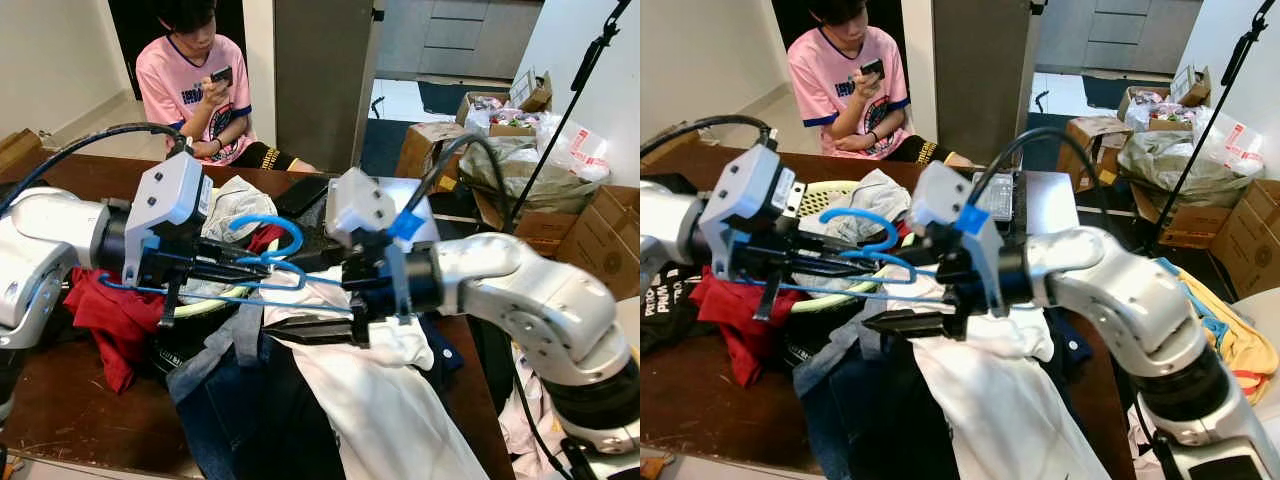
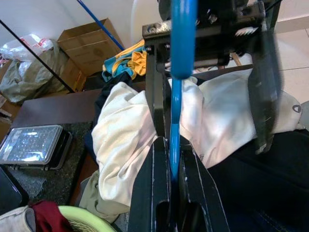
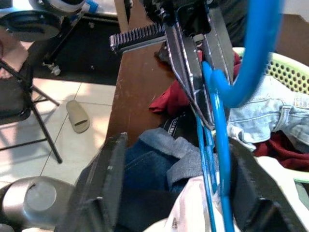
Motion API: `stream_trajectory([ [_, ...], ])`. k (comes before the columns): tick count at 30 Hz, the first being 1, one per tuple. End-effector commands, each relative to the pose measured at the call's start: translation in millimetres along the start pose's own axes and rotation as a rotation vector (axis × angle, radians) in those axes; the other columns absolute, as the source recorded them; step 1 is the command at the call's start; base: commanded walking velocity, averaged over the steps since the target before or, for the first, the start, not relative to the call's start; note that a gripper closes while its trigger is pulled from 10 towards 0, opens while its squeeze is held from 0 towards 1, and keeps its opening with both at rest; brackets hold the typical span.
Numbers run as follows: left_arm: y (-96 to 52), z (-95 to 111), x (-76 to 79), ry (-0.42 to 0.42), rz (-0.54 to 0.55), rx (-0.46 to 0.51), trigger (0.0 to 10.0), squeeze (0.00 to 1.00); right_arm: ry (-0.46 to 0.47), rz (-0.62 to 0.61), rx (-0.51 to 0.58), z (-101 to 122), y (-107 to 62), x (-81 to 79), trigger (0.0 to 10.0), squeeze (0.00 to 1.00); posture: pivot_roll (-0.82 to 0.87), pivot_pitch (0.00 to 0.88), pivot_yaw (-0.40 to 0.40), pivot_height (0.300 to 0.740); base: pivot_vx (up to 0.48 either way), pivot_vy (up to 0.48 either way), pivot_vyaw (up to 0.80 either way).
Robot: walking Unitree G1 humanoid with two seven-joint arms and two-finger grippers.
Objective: Hang hanger
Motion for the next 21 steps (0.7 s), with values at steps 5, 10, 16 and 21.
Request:
stream_trajectory([
  [5,7.5,2.3,1.1,0.018,-0.011,0.012,10.0,0.00,0.026,-0.022,-0.013,-3.0,4.3,0.0,0.0,0.00,0.03,0.023,0.000,0.740,0.000,0.000,0.00],
  [10,9.6,4.1,3.2,0.018,-0.017,0.023,10.0,0.00,0.026,-0.033,-0.020,-3.8,3.7,1.8,0.0,0.00,0.03,0.025,-0.003,0.740,0.000,0.000,0.00],
  [16,11.1,5.2,5.3,0.017,-0.026,0.029,10.0,0.00,0.023,-0.043,-0.020,-3.3,3.5,3.4,0.0,0.00,0.03,0.026,-0.004,0.740,0.000,0.000,0.00],
  [21,8.8,6.3,5.8,0.004,-0.031,0.033,10.0,0.00,0.016,-0.055,-0.025,-4.0,2.1,5.4,0.0,0.00,0.02,0.025,-0.004,0.740,0.000,0.000,0.00],
])
Point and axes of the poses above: a point about 5 cm out from each wrist's last joint towards the gripper, its own y axis pointing out of the wrist towards the gripper, its own z axis along the axis of the wrist's last joint, x = y × z, the point moved 5 cm from there along y, pointing out of the wrist towards the gripper, and after that the axes turned 9 degrees about -y, right-handed, at the moved point
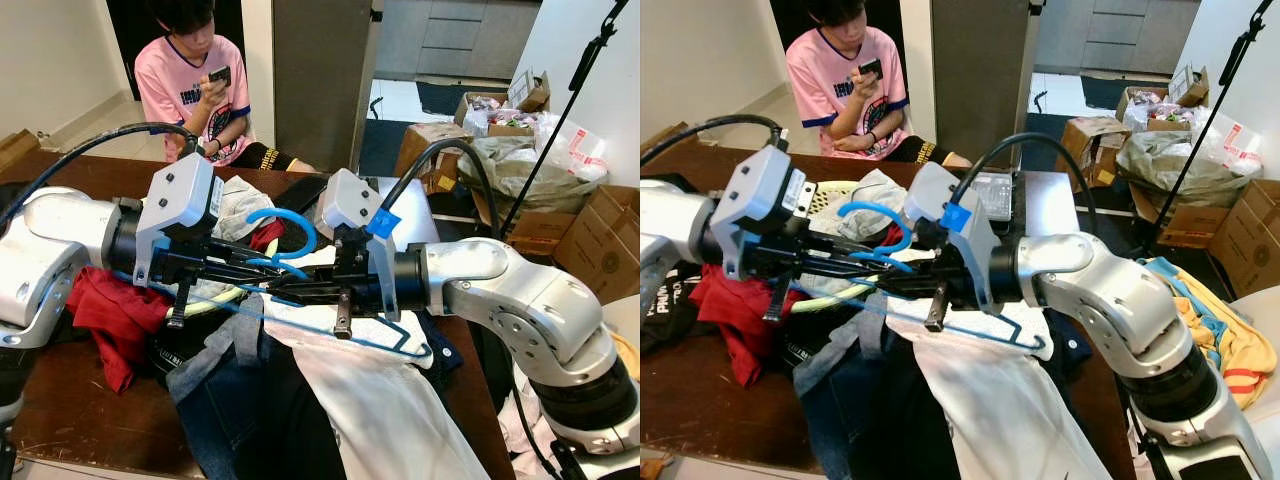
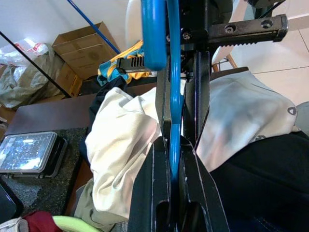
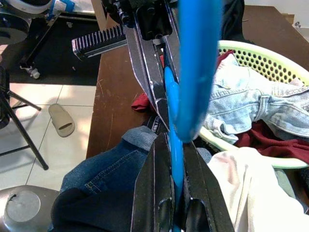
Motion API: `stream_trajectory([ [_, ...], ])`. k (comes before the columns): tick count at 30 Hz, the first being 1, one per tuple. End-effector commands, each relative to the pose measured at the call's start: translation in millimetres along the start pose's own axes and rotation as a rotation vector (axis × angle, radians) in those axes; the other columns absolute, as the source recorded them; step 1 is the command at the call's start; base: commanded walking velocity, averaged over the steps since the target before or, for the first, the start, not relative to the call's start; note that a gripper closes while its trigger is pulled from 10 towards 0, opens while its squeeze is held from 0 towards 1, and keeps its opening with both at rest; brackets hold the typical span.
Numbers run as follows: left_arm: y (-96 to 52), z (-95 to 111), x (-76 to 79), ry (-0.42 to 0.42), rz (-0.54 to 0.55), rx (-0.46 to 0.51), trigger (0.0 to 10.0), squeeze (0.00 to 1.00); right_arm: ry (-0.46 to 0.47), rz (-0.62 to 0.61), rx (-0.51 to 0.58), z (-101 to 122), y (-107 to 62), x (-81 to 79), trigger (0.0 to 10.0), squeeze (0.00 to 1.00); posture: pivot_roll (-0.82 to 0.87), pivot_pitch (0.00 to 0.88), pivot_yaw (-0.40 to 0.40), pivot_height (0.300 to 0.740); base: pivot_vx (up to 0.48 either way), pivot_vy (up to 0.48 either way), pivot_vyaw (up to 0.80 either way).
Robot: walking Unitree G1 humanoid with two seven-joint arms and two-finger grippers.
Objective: Hang hanger
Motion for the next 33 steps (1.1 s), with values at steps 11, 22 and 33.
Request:
stream_trajectory([
  [11,-12.4,12.7,3.3,-0.047,-0.032,0.047,10.0,1.00,-0.019,-0.010,-0.015,-1.2,-1.1,1.0,0.0,0.00,0.03,0.021,-0.007,0.740,0.000,0.000,0.00],
  [22,-70.4,16.9,-24.5,-0.120,0.216,0.101,10.0,1.00,-0.011,-0.091,-0.033,-7.3,-6.2,15.7,0.0,0.00,0.04,0.021,-0.008,0.740,0.000,0.000,0.00],
  [33,-95.0,-56.2,-89.9,-0.278,0.856,0.038,10.0,1.00,0.073,-0.422,-0.121,-35.9,-28.6,71.5,0.0,0.00,0.04,0.027,-0.015,0.740,0.000,0.000,0.00],
])
Point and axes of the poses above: a point about 5 cm out from each wrist's last joint towards the gripper, its own y axis pointing out of the wrist towards the gripper, its own z axis along the axis of the wrist's last joint, x = y × z, the point moved 5 cm from there along y, pointing out of the wrist towards the gripper, and after that the axes turned 9 degrees about -y, right-handed, at the moved point
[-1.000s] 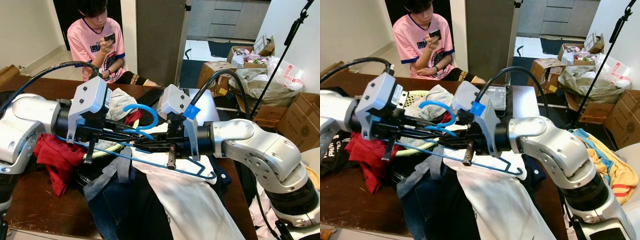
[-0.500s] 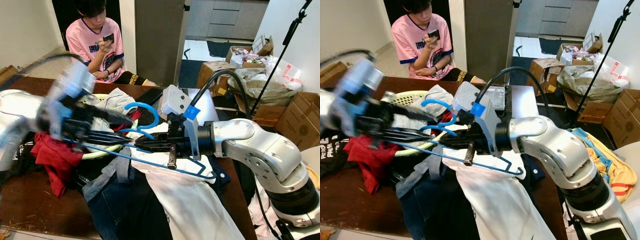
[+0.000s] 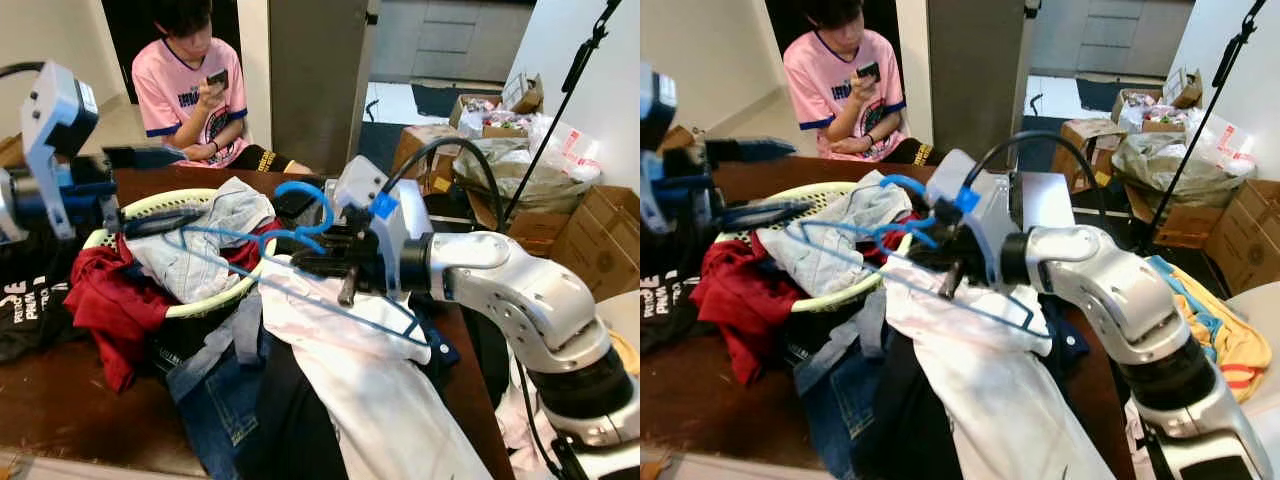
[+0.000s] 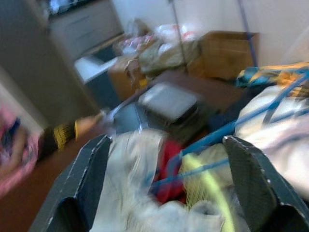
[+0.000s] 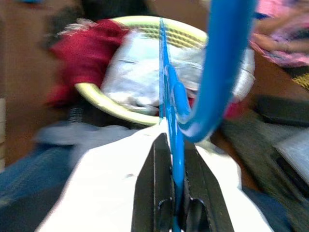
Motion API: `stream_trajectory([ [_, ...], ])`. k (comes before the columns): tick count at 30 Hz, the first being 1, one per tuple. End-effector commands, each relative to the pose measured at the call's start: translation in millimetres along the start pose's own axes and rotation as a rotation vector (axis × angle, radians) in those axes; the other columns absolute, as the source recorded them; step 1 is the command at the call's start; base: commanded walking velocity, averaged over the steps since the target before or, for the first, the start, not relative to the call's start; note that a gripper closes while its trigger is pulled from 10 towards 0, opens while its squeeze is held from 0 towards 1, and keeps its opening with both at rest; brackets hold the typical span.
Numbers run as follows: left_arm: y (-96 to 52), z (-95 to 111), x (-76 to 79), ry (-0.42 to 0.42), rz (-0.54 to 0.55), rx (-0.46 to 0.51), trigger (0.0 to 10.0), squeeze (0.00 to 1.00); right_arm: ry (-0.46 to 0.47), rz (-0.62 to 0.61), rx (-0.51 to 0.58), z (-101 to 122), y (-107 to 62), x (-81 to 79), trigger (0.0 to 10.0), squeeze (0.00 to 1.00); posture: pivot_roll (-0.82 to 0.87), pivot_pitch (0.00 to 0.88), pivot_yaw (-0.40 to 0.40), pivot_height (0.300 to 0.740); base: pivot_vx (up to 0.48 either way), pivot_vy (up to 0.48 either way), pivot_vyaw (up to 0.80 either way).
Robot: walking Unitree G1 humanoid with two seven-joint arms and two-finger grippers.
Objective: Hang hanger
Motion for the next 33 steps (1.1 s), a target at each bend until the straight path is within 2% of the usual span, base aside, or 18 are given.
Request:
stream_trajectory([
  [1,2.8,-11.3,-4.8,-0.015,0.054,-0.036,10.0,1.00,-0.004,-0.049,0.002,0.6,-2.3,9.0,0.0,0.00,0.04,0.027,-0.015,0.740,0.000,0.000,0.00],
  [3,13.6,-38.8,-21.1,-0.113,0.264,-0.076,10.0,1.00,0.018,-0.157,-0.030,-7.3,-7.0,30.6,0.0,0.00,0.03,0.026,-0.013,0.740,0.000,0.000,0.00],
  [4,13.6,-38.8,-21.1,-0.113,0.264,-0.076,10.0,1.00,0.018,-0.157,-0.030,-7.3,-7.0,30.6,0.0,0.00,0.03,0.026,-0.013,0.740,0.000,0.000,0.00],
  [5,16.7,-49.6,-26.1,-0.148,0.338,-0.096,10.0,1.00,0.021,-0.218,-0.046,-10.5,-10.1,41.5,0.0,0.00,0.03,0.025,-0.009,0.740,0.000,0.000,0.00],
  [6,16.7,-49.6,-26.1,-0.148,0.338,-0.096,10.0,1.00,0.021,-0.218,-0.046,-10.5,-10.1,41.5,0.0,0.00,0.03,0.025,-0.009,0.740,0.000,0.000,0.00],
  [7,18.8,-56.8,-29.4,-0.153,0.389,-0.112,10.0,0.17,0.029,-0.273,-0.051,-12.3,-13.0,50.8,4.6,0.00,0.03,0.026,-0.008,0.740,0.000,0.000,0.00],
  [10,20.7,-61.0,-31.3,-0.160,0.420,-0.117,10.0,0.17,0.039,-0.313,-0.048,-12.8,-15.1,57.2,4.6,0.00,0.03,0.027,-0.006,0.740,0.000,0.000,0.00],
  [11,25.0,-64.8,-30.2,-0.157,0.431,-0.125,10.0,0.00,0.063,-0.352,-0.013,-9.0,-17.8,63.8,10.0,0.00,0.03,0.028,-0.008,0.740,0.000,0.000,0.00],
  [12,25.0,-64.8,-30.2,-0.157,0.431,-0.125,10.0,0.00,0.063,-0.352,-0.013,-9.0,-17.8,63.8,10.0,0.00,0.03,0.028,-0.008,0.740,0.000,0.000,0.00],
  [13,30.3,-69.2,-26.7,-0.168,0.428,-0.133,10.0,0.00,0.093,-0.378,0.033,-3.3,-20.4,68.7,10.0,0.00,0.03,0.029,-0.008,0.740,0.000,0.000,0.00],
  [15,30.3,-69.2,-26.7,-0.168,0.428,-0.133,10.0,0.00,0.093,-0.378,0.033,-3.3,-20.4,68.7,10.0,0.00,0.03,0.029,-0.008,0.740,0.000,0.000,0.00],
  [17,42.9,-81.1,-16.2,-0.204,0.424,-0.157,10.0,0.00,0.126,-0.413,0.097,5.8,-24.9,75.6,10.0,0.00,0.03,0.030,-0.004,0.740,0.000,0.000,0.00],
  [19,47.4,-88.1,-11.2,-0.225,0.428,-0.179,10.0,0.00,0.129,-0.424,0.106,7.5,-26.0,77.5,10.0,0.00,0.02,0.031,-0.002,0.740,0.000,0.000,0.00],
  [24,50.5,-94.6,-7.2,-0.248,0.436,-0.201,10.0,0.00,0.126,-0.432,0.105,7.9,-26.3,78.8,10.0,0.00,0.02,0.033,-0.003,0.740,0.000,0.000,0.00],
  [25,52.7,-104.1,-0.7,-0.276,0.426,-0.236,10.0,0.00,0.122,-0.438,0.102,7.9,-26.5,79.6,10.0,0.00,0.02,0.033,-0.003,0.740,0.000,0.000,0.00],
  [28,53.6,-111.9,3.9,-0.298,0.422,-0.266,10.0,0.00,0.120,-0.443,0.099,7.8,-26.5,80.4,10.0,0.00,0.02,0.035,-0.002,0.740,0.000,0.000,0.00],
  [30,52.5,-128.5,12.7,-0.346,0.419,-0.335,10.0,0.00,0.121,-0.453,0.099,7.8,-26.4,81.5,10.0,0.00,0.03,0.038,0.001,0.740,0.000,0.000,0.00],
  [33,48.7,-140.2,17.2,-0.374,0.433,-0.386,10.0,0.00,0.126,-0.461,0.096,6.9,-26.1,82.2,10.0,0.00,0.03,0.039,0.003,0.740,0.000,0.000,0.00],
])
Point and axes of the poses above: a point about 5 cm out from each wrist's last joint towards the gripper, its own y axis pointing out of the wrist towards the gripper, its own z axis along the axis of the wrist's last joint, x = y × z, the point moved 5 cm from there along y, pointing out of the wrist towards the gripper, and after that the axes turned 9 degrees about -y, right-handed, at the moved point
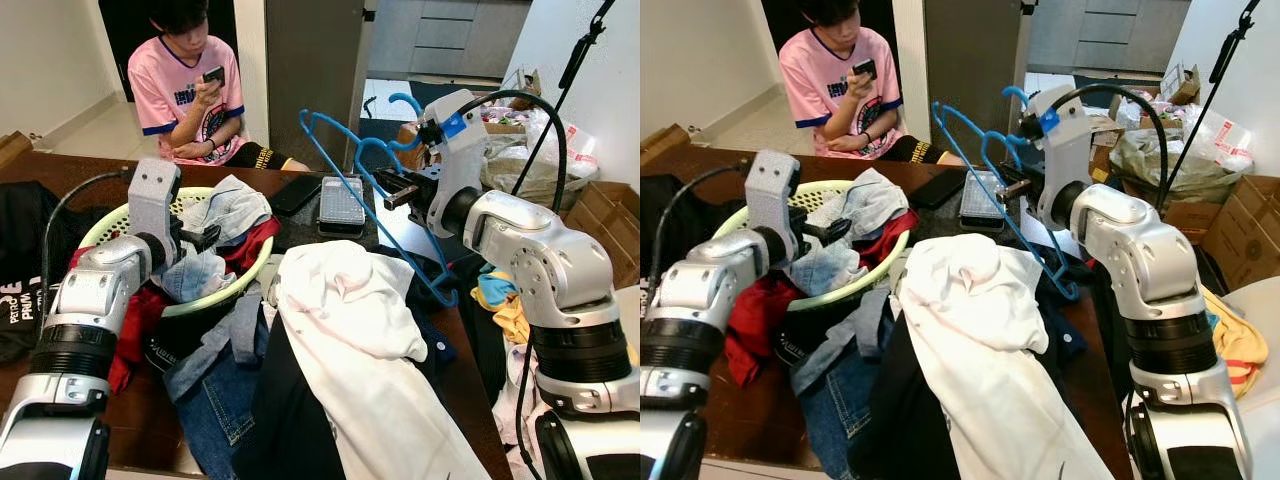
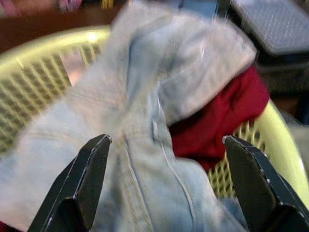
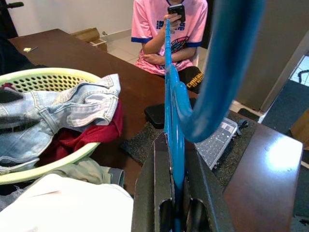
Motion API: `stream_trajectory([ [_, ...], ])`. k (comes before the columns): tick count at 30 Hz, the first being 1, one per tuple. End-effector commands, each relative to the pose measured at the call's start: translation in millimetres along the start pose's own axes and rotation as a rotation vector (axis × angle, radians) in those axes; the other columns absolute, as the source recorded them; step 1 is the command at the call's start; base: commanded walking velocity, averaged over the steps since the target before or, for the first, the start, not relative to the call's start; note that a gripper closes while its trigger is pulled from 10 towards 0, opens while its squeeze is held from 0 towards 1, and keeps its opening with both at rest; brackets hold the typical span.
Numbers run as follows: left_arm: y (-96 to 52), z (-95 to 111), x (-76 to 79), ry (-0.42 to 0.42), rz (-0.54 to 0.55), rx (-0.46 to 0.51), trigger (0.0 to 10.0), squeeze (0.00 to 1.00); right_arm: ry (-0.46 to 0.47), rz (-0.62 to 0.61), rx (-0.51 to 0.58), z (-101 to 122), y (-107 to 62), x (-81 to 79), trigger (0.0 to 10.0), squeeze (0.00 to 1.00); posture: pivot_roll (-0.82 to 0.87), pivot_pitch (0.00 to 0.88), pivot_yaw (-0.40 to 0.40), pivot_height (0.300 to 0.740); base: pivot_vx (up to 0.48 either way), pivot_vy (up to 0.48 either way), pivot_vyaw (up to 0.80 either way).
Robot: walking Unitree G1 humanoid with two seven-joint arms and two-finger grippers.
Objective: Hang hanger
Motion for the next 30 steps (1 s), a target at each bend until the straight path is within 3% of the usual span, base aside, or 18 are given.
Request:
stream_trajectory([
  [1,0.7,-14.0,0.9,-0.008,0.010,-0.053,10.0,0.00,0.003,-0.015,0.022,5.6,0.4,3.0,10.0,0.00,0.03,0.039,0.003,0.740,0.000,0.000,0.00],
  [5,0.5,-38.9,1.0,-0.029,0.028,-0.138,10.0,0.00,0.005,-0.023,0.021,5.7,-0.9,3.8,10.0,0.00,0.02,0.038,0.006,0.740,0.000,0.000,0.00],
  [11,2.4,-49.1,-1.1,-0.038,0.054,-0.180,10.0,0.00,0.002,-0.034,0.018,6.0,1.2,5.5,10.0,0.00,0.02,0.036,0.008,0.740,0.000,0.000,0.00],
  [12,2.4,-49.2,-3.7,-0.036,0.063,-0.180,4.0,0.00,0.001,-0.035,0.018,6.1,1.6,5.3,10.0,0.00,0.02,0.036,0.009,0.740,0.000,0.000,0.00],
  [13,2.4,-49.2,-3.7,-0.036,0.063,-0.180,4.0,0.00,0.001,-0.035,0.018,6.1,1.6,5.3,10.0,0.00,0.02,0.036,0.009,0.740,0.000,0.000,0.00],
  [14,1.5,-48.3,-8.1,-0.033,0.083,-0.177,0.0,0.00,0.001,-0.037,0.019,6.5,2.1,5.2,10.0,0.00,0.02,0.035,0.008,0.740,0.000,0.000,0.00],
  [27,-1.8,-39.8,-22.7,-0.010,0.129,-0.152,0.0,0.00,0.003,-0.040,0.024,7.9,2.6,4.8,10.0,0.00,0.02,0.030,0.008,0.740,0.000,0.000,0.00],
  [28,-2.3,-27.2,-24.3,0.035,0.129,-0.101,0.0,0.00,0.006,-0.045,0.028,8.3,2.6,5.2,10.0,0.00,0.02,0.030,0.010,0.740,0.000,0.000,0.00],
  [30,-2.3,-27.2,-24.3,0.035,0.129,-0.101,0.0,0.00,0.006,-0.045,0.028,8.3,2.6,5.2,10.0,0.00,0.02,0.030,0.010,0.740,0.000,0.000,0.00],
])
Point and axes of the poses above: a point about 5 cm out from each wrist's last joint towards the gripper, its own y axis pointing out of the wrist towards the gripper, its own z axis along the axis of the wrist's last joint, x = y × z, the point moved 5 cm from there along y, pointing out of the wrist towards the gripper, and after that the axes turned 9 degrees about -y, right-handed, at the moved point
